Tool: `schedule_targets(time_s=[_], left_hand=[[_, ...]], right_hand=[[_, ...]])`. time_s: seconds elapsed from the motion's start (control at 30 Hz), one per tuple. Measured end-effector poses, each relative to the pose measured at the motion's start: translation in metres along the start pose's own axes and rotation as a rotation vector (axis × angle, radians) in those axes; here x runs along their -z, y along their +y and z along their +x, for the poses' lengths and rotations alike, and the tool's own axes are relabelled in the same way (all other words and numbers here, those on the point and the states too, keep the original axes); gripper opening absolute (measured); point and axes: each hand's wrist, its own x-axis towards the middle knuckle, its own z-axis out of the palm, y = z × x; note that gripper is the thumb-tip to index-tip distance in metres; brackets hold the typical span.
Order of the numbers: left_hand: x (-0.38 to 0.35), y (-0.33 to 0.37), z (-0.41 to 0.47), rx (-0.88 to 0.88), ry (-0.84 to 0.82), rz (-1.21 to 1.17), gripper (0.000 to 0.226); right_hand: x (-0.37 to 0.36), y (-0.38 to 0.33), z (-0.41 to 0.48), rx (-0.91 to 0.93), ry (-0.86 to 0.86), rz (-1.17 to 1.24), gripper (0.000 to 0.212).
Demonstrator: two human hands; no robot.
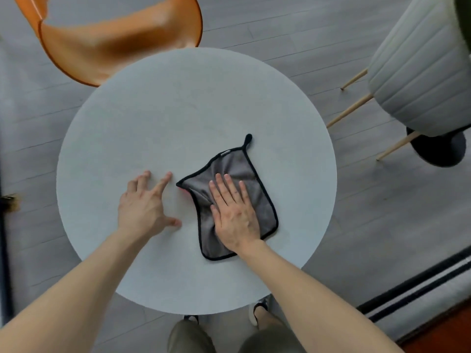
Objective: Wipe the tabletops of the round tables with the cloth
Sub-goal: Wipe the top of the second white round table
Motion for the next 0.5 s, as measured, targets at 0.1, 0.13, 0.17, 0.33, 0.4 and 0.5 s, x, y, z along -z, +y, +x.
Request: schedule_targets(time_s=[0.1,0.13,0.17,0.33,0.4,0.5], left_hand=[[0.004,0.007,-0.002,-0.005,-0.002,0.020,0.141],[0.007,0.010,-0.002,-0.015,-0.007,0.020,0.139],[0.011,0.013,-0.001,-0.026,-0.014,0.024,0.137],[0.014,0.011,0.003,-0.177,-0.043,0.108,0.148],[0.015,0.011,0.010,-0.318,-0.033,0.205,0.164],[0.024,0.032,0.020,-0.566,-0.058,0.456,0.173]], right_hand=[[-0.004,-0.002,-0.030,-0.046,0.006,-0.007,0.062],[-0.004,-0.001,-0.038,-0.078,0.018,-0.008,0.062],[-0.003,-0.001,-0.045,-0.118,0.031,-0.007,0.062],[-0.009,-0.015,-0.079,-0.408,0.114,-0.001,0.062],[-0.012,-0.023,-0.091,-0.543,0.149,0.004,0.062],[-0.015,-0.033,-0.110,-0.694,0.171,0.003,0.063]])
